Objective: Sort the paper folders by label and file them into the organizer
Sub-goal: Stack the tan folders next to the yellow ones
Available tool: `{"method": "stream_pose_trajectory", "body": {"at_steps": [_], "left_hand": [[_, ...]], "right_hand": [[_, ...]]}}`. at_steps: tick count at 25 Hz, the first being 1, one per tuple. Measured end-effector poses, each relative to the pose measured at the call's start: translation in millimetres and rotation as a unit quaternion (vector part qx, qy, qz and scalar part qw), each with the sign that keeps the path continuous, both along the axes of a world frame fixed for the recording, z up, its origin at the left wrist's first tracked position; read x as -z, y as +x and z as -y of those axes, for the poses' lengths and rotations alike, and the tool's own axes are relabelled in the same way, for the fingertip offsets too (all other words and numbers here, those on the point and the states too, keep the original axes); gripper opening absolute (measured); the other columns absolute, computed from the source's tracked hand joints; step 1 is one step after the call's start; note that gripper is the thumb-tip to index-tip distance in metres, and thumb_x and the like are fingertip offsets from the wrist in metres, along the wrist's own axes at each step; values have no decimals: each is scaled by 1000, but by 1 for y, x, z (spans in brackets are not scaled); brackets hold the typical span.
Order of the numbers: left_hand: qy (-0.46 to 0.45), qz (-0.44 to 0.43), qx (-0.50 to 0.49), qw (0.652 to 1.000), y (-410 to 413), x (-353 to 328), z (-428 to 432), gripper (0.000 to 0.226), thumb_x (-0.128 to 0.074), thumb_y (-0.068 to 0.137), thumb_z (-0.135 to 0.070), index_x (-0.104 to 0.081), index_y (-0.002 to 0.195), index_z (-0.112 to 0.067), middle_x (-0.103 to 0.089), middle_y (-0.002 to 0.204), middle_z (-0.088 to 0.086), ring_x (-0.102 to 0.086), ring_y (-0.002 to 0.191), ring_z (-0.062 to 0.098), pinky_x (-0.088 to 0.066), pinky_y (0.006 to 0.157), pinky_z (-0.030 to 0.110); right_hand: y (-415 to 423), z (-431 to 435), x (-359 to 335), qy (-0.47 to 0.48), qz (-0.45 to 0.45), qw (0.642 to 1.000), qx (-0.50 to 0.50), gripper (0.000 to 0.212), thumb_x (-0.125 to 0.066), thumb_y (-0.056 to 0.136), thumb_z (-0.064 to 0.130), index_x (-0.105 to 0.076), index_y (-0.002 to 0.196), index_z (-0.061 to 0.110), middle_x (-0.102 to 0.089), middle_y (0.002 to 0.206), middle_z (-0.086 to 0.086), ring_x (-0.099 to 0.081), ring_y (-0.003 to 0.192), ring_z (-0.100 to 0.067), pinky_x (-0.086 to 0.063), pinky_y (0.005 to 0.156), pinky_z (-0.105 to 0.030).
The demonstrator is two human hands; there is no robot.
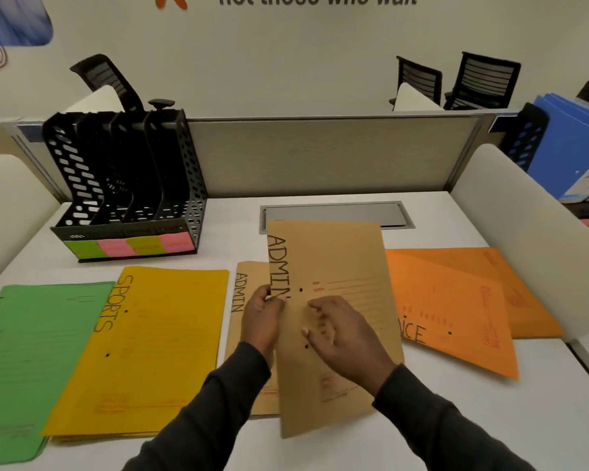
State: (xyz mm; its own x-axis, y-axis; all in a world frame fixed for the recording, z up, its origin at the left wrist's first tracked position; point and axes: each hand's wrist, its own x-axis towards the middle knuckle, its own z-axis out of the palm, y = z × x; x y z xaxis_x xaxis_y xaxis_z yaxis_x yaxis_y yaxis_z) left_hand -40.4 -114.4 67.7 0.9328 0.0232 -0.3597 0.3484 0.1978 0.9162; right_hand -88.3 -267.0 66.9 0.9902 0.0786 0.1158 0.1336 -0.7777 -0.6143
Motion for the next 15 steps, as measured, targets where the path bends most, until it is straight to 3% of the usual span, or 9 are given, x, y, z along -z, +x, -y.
{"method": "stream_pose_trajectory", "body": {"at_steps": [3, 8, 10, 12, 15], "left_hand": [[23, 15, -20, 999, 25, 1, -44, 18, -56, 94, -8, -66, 103, -21, -75, 106, 9, -72, 93, 34, -61, 78, 49], [40, -1, -45, 998, 72, 15, -92, 14, -60, 92, -15, -64, 99, -26, -75, 103, 9, -72, 85, 30, -62, 71, 46], [156, 22, -5, 987, 86, 34, -98, 16, -58, 93, -19, -59, 107, -28, -72, 113, 5, -69, 91, 23, -58, 68, 36], [354, 41, 123, 926, 87, 65, -97, 38, -62, 92, -24, -50, 128, -24, -61, 131, 9, -62, 111, 26, -57, 84, 42], [571, 5, 308, 761, 62, 115, -93, 91, -62, 87, -54, -10, 157, -27, -13, 162, 17, -24, 146, 36, -31, 117, 48]], "right_hand": [[6, 12, 26, -18, -35, 990, 135, 68, -65, 90, 43, -36, 148, 21, -38, 150, -1, -39, 136, -21, -39, 112, -43], [1, 17, 63, 161, -110, 962, 191, 63, -65, 90, 47, -32, 144, 39, -53, 138, 6, -55, 124, -23, -51, 99, -46], [1, 11, 79, 147, -146, 955, 214, 74, -65, 92, 43, -25, 153, 30, -50, 145, 1, -54, 126, -26, -49, 102, -47], [-1, 6, 97, 42, -205, 953, 219, 74, -62, 93, 43, -26, 154, 22, -46, 147, -5, -51, 128, -25, -47, 105, -43], [-13, -9, 118, -103, -258, 938, 210, 72, -56, 93, 50, -28, 152, 20, -31, 156, -3, -39, 136, -22, -44, 109, -37]]}}
